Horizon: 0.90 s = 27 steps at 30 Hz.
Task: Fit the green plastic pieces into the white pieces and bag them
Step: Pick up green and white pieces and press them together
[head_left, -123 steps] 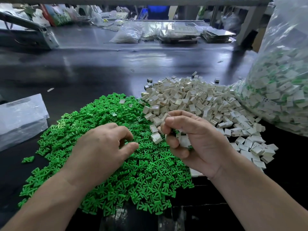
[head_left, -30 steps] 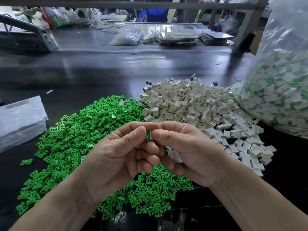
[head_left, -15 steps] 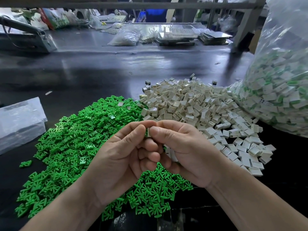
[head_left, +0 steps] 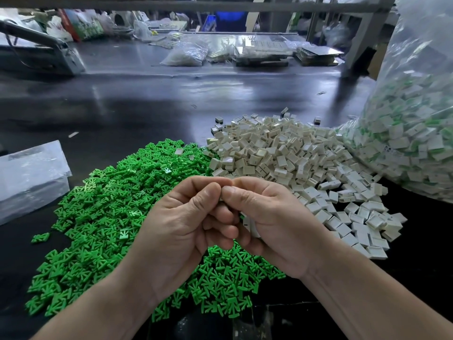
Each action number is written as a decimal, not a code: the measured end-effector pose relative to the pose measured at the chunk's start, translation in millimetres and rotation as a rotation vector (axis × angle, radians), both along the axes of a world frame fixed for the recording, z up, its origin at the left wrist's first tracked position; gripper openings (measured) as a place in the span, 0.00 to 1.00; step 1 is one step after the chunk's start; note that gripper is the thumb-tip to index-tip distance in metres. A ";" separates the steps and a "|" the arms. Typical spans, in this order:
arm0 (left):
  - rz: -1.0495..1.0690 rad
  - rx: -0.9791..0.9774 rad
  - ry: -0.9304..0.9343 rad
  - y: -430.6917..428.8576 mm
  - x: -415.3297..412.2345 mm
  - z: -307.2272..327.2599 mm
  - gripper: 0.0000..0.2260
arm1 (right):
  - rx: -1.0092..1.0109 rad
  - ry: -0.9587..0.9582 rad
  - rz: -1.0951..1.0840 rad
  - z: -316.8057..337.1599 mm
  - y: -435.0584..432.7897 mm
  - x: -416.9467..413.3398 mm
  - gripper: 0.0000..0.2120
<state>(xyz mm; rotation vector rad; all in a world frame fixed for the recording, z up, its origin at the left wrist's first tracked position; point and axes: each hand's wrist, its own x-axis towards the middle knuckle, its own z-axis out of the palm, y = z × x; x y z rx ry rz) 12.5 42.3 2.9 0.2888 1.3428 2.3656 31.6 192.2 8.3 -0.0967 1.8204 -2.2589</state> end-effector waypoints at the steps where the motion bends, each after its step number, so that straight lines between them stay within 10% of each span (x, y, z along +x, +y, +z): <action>1: 0.006 -0.002 0.008 -0.1 0.3 -0.4 0.07 | -0.003 0.005 0.004 0.1 -0.1 0.3 0.08; 9: -0.014 -0.029 0.095 -4.8 -4.2 -1.6 0.08 | -0.059 -0.005 0.041 0.5 0.0 -0.6 0.11; 20: 0.320 -0.748 0.747 -18.2 -1.9 2.1 0.06 | -0.055 -0.090 0.018 -3.4 2.1 -3.3 0.06; 27: 0.382 -0.831 0.839 -16.9 -1.7 5.5 0.06 | -0.070 -0.091 0.007 -3.6 1.2 -2.5 0.06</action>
